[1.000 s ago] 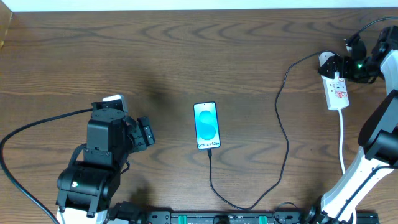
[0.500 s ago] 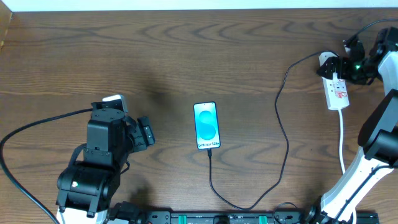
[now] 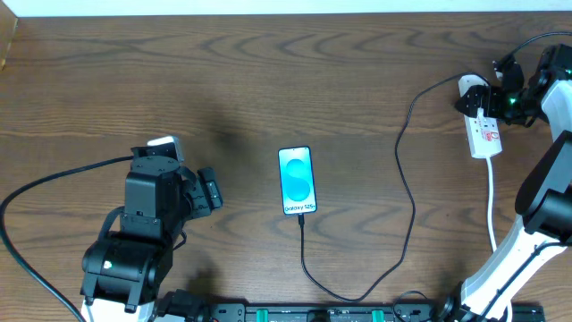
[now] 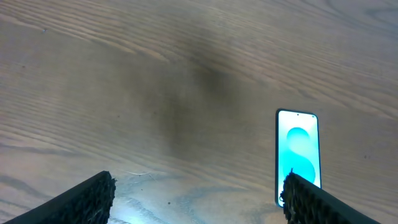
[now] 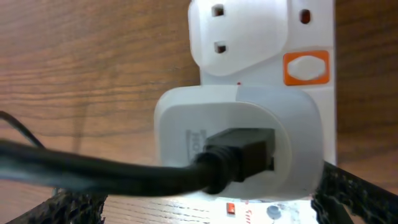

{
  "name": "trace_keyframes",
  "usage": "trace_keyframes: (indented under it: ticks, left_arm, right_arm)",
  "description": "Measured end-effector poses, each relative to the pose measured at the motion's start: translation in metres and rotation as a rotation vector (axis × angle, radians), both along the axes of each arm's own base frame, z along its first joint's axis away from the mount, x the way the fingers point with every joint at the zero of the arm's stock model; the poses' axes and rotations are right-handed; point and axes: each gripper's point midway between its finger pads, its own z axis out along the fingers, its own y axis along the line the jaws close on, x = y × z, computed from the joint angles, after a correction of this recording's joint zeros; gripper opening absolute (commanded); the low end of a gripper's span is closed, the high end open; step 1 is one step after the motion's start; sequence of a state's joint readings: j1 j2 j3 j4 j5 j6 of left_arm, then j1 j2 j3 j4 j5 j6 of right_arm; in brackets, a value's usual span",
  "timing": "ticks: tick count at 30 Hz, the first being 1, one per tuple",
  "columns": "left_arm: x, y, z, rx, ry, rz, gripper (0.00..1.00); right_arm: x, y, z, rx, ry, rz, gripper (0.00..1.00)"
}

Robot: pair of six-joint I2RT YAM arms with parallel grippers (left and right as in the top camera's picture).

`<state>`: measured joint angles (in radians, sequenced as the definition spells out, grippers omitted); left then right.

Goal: Plug charger to phone and switch on socket

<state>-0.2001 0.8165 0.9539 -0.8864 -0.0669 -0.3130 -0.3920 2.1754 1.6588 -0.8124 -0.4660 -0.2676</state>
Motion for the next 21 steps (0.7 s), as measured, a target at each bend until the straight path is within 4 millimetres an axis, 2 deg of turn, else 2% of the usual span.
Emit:
trace_keyframes:
  ticks: [7, 17, 21]
  left_arm:
    - [0.0, 0.0, 0.0, 0.0, 0.0, 0.0, 0.86]
    - [0.0, 0.0, 0.0, 0.0, 0.0, 0.0, 0.86]
    - [0.0, 0.0, 0.0, 0.0, -0.001, 0.0, 0.86]
  right_arm:
    - [0.001, 0.002, 0.005, 0.068, -0.025, -0.012, 0.99]
    - [0.002, 0.0, 0.005, 0.068, -0.01, -0.051, 0.99]
    - [-0.008, 0.01, 0.012, 0.132, 0.062, -0.064, 0.99]
